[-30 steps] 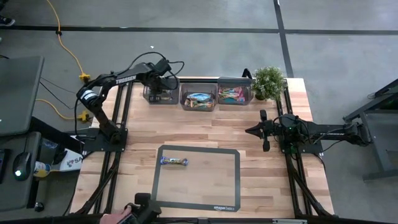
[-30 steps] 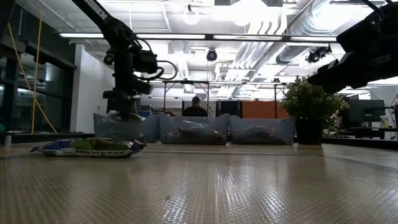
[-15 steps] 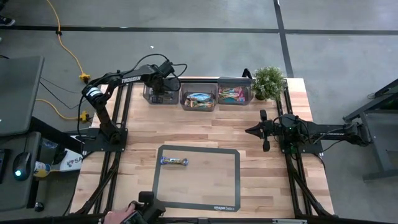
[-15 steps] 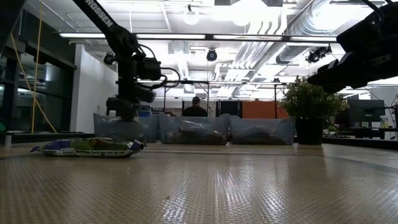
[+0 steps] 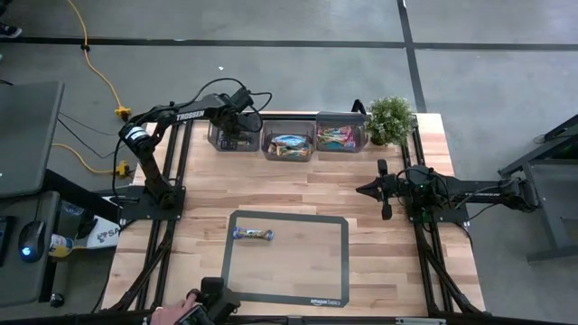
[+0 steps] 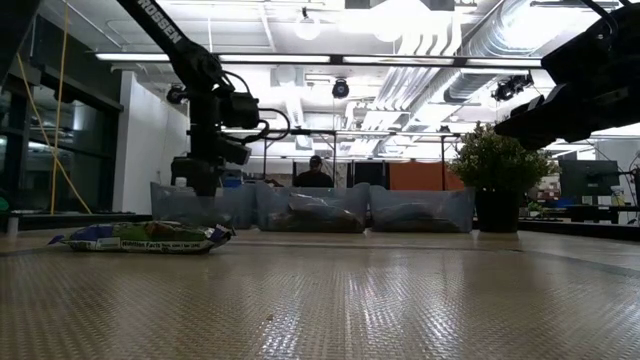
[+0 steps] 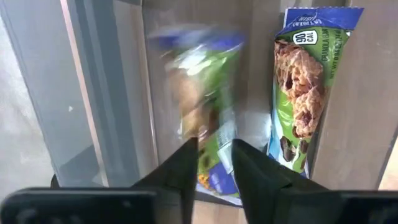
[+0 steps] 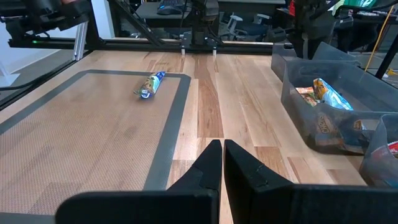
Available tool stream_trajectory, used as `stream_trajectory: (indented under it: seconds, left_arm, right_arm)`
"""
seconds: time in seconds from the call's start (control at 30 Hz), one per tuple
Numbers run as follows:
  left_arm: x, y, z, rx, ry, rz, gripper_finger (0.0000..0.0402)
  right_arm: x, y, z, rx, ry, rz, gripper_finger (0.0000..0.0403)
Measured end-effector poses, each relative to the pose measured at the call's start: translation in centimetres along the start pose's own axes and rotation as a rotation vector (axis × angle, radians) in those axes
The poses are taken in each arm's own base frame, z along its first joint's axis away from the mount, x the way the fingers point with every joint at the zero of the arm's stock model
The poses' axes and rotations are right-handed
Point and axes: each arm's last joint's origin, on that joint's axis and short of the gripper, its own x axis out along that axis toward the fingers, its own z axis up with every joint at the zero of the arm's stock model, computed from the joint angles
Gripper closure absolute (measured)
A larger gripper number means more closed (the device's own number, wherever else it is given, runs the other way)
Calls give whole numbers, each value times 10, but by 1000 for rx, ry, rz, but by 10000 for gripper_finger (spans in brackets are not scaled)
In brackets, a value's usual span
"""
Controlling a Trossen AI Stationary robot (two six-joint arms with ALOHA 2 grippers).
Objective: Pick and place Granola Bars by type
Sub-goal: Put the top blue granola bar into the left black bin, then put the blue granola bar into the left black bin
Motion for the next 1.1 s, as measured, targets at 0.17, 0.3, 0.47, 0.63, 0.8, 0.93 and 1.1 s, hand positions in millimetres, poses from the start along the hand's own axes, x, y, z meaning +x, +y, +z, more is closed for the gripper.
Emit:
stream_trajectory:
  seconds: [0.17,0.3,0.47,0.63,0.8,0.93,1.1]
  left_arm:
    - [0,0,0,-1,7,9,244]
    - [0,3,0,-25,41,68,208]
    - [-8,7,0,-50,29,108,200]
    - [-36,15,3,-74,-31,174,200]
    - [-79,26,3,-196,-223,182,200]
    - [-113,28,0,-247,-399,157,200]
    - [-151,21,-9,-245,-616,87,200]
  right_arm:
    - [0,0,0,0,0,0,402]
    - [0,0,0,0,0,0,402]
    - [0,0,0,0,0,0,402]
    - [0,0,0,0,0,0,402]
    - [0,0,0,0,0,0,402]
    - [0,0,0,0,0,0,402]
    - [0,0,0,0,-1,1,402]
